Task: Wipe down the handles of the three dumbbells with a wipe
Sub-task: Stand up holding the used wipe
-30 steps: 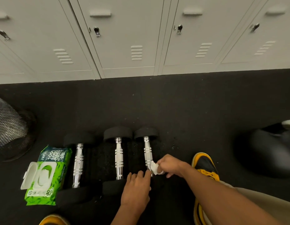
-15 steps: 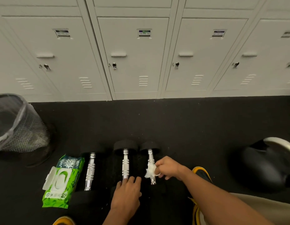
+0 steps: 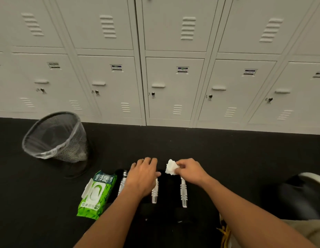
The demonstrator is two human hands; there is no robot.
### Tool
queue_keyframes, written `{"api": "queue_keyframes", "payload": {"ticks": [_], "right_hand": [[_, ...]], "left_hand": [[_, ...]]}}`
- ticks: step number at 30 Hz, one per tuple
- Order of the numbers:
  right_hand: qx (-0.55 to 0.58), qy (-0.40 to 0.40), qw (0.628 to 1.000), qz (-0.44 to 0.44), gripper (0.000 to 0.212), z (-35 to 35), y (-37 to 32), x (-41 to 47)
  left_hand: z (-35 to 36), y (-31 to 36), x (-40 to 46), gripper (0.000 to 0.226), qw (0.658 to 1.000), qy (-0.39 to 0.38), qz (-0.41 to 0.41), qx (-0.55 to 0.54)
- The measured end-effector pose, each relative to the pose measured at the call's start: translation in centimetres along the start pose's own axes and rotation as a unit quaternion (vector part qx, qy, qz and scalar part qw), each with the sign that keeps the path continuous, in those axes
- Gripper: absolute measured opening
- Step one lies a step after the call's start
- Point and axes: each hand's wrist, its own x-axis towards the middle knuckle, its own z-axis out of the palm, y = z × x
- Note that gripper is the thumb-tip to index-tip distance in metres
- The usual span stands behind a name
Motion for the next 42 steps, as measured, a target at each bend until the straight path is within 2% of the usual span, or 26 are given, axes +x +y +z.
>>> {"api": "queue_keyframes", "payload": {"ticks": [3, 10, 19, 32, 42], "right_hand": [[-0.022, 0.02, 0.999, -0.027, 0.034, -0.8, -2.6, -0.6], [-0.067, 0.078, 0.989, -0.104, 0.032, -2.1, -9.1, -2.6], [-0.081, 0.107, 0.974, -0.184, 0.036, -1.6, -17.5, -5.3], [-0.105, 0.089, 0.952, -0.272, 0.039, 3.3, -28.6, -6.6], [-0.122, 0.048, 0.94, -0.315, 0.038, 6.9, -32.5, -2.3]], "left_hand": [[-2.6, -0.5, -0.6, 0.05, 1.0, 0.004, -0.006, -0.002], [-8.5, -2.8, -2.4, 0.055, 0.998, 0.058, -0.029, -0.008], [-14.9, -8.3, -7.6, 0.054, 0.989, 0.124, -0.077, 0.011], [-19.3, -17.7, -15.5, 0.05, 0.971, 0.144, -0.193, 0.013], [-16.7, -20.8, -14.7, 0.055, 0.965, 0.139, -0.223, 0.002]]}}
